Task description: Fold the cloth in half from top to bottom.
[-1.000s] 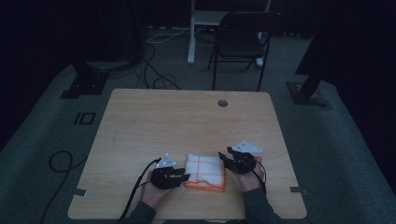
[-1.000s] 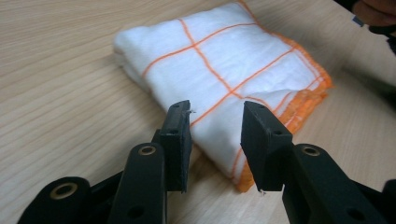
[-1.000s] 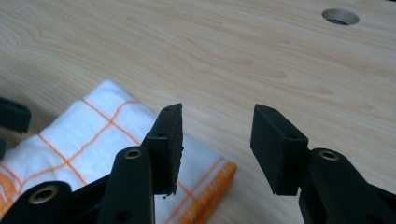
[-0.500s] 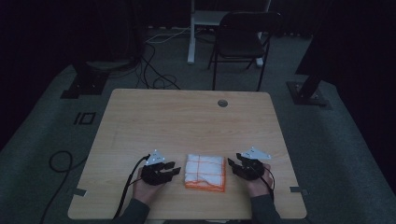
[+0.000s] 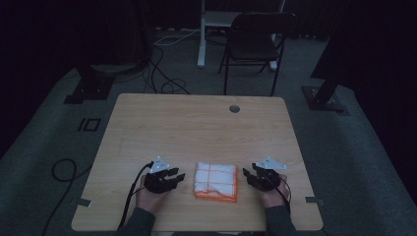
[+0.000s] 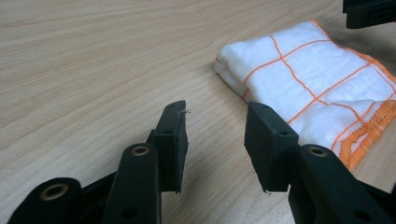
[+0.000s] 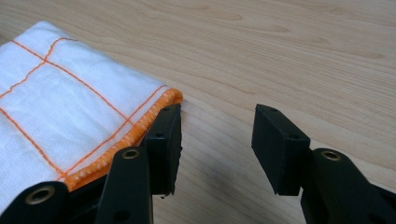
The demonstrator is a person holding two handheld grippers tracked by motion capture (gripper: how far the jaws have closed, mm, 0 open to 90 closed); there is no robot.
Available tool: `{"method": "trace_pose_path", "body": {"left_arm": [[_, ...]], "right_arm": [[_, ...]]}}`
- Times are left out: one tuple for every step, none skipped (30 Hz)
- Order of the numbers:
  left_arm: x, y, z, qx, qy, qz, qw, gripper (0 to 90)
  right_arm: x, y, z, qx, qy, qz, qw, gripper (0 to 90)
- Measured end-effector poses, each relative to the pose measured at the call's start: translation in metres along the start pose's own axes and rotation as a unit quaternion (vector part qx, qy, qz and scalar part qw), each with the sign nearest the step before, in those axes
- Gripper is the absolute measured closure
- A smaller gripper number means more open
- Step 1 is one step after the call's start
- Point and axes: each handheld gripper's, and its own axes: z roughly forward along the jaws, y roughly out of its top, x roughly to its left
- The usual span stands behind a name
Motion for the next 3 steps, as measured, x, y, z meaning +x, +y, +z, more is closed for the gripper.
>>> {"method": "trace_pose_path", "body": {"left_arm": [[0.0008, 0.0001, -0.0005, 0.0, 0.002, 0.001, 1.0, 59.8], [0.0017, 0.0003, -0.0011, 0.0, 0.003, 0.0, 1.0, 59.8], [0.0024, 0.0005, -0.0015, 0.0, 0.004, -0.001, 1.0, 59.8]], "right_arm": [[-0.0005, 0.0, 0.0, 0.0, 0.0, 0.001, 1.0, 52.3], [-0.0012, -0.0001, 0.0001, 0.0, -0.001, 0.001, 1.0, 52.3], [-0.0019, -0.0002, 0.0005, 0.0, -0.001, 0.002, 1.0, 52.3]]}}
